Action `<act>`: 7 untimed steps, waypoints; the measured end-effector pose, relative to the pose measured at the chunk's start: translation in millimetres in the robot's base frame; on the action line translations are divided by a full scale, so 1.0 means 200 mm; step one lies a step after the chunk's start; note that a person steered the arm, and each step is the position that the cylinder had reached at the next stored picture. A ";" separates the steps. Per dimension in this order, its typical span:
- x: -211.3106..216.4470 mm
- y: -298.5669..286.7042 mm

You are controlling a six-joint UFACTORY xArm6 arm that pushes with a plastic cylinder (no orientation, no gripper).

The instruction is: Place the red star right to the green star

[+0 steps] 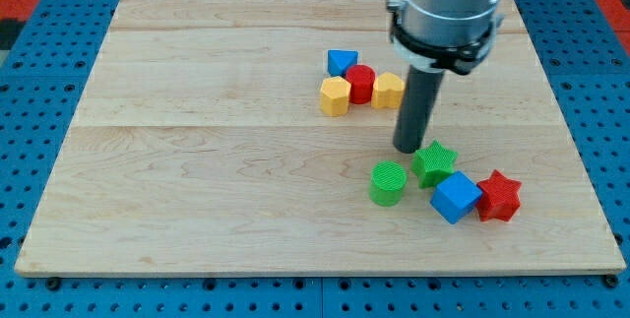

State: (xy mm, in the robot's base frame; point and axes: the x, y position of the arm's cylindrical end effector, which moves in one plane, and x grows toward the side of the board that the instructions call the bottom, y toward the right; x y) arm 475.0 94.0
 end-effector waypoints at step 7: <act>0.67 0.63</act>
State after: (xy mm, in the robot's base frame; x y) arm 608.7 219.4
